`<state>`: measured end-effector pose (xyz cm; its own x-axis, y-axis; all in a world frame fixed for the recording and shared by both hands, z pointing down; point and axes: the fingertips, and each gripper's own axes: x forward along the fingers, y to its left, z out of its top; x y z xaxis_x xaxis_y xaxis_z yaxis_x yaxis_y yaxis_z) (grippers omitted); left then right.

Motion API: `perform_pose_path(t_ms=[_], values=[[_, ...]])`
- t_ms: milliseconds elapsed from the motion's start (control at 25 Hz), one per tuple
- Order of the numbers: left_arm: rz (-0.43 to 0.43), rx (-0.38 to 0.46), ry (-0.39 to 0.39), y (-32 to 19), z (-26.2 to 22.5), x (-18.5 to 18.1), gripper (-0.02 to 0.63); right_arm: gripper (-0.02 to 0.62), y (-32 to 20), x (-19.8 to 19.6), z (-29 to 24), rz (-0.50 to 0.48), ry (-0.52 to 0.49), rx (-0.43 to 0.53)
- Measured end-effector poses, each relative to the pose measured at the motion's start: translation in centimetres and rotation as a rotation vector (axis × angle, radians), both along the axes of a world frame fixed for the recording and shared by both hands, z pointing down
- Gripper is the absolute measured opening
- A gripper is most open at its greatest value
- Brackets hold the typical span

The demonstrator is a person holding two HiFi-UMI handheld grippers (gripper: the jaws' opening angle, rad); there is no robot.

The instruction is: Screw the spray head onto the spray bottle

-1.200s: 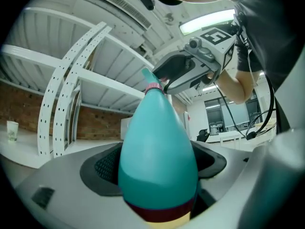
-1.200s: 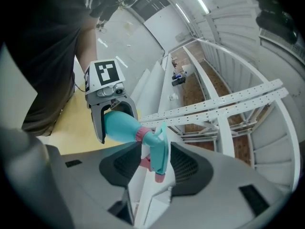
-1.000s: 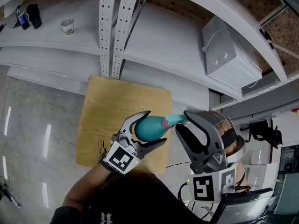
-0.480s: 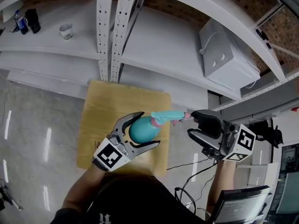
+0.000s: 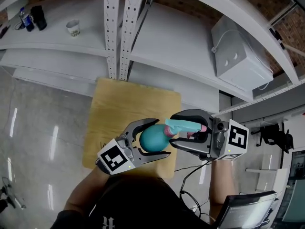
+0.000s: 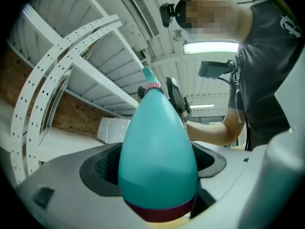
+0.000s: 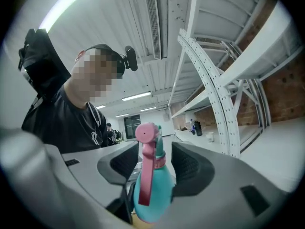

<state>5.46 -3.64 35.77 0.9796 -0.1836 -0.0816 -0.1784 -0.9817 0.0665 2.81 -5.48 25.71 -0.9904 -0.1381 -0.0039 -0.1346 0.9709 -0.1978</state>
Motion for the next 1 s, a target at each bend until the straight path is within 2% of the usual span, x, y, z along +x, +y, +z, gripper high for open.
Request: perform_pose_path(t_ms=[200,280,360,440,560,680,840,920,1000], values=[[-0.011,0.016,-0.013,-0.1,-0.1,-0.2,0.423,0.206,-0.1,-0.3,0.2,0.024,0.005,0.006],[-0.022,0.014,-0.021,-0.2,0.0,-0.1,0.423,0.135,-0.1,-0.4,0.2,0.041,0.029,0.024],[-0.055,0.018,-0.048,-0.6,0.2,-0.1,0.423,0.132,-0.2,-0.4,0.3,0.064,0.062,0.041],[-0.121,0.033,-0.09,-1.3,0.6,-0.3,0.423,0.13,-0.7,-0.3,0.7,0.111,0.101,0.048],[-0.252,0.057,-0.149,-2.9,1.2,-0.6,0.423,0.13,-2.0,0.0,1.4,0.234,0.141,0.018],[-0.416,0.086,-0.194,-4.6,1.7,-1.1,0.423,0.13,-3.7,0.2,2.1,0.388,0.147,-0.05],[-0.651,0.136,-0.328,-6.4,3.0,-2.3,0.423,0.13,-5.6,0.4,3.5,0.571,0.166,-0.151],[-0.687,0.135,-0.349,-6.9,3.4,-2.4,0.423,0.13,-6.2,0.4,4.0,0.639,0.172,-0.18],[-0.679,0.119,-0.327,-7.2,3.5,-2.4,0.423,0.13,-6.4,0.4,4.1,0.67,0.186,-0.179]])
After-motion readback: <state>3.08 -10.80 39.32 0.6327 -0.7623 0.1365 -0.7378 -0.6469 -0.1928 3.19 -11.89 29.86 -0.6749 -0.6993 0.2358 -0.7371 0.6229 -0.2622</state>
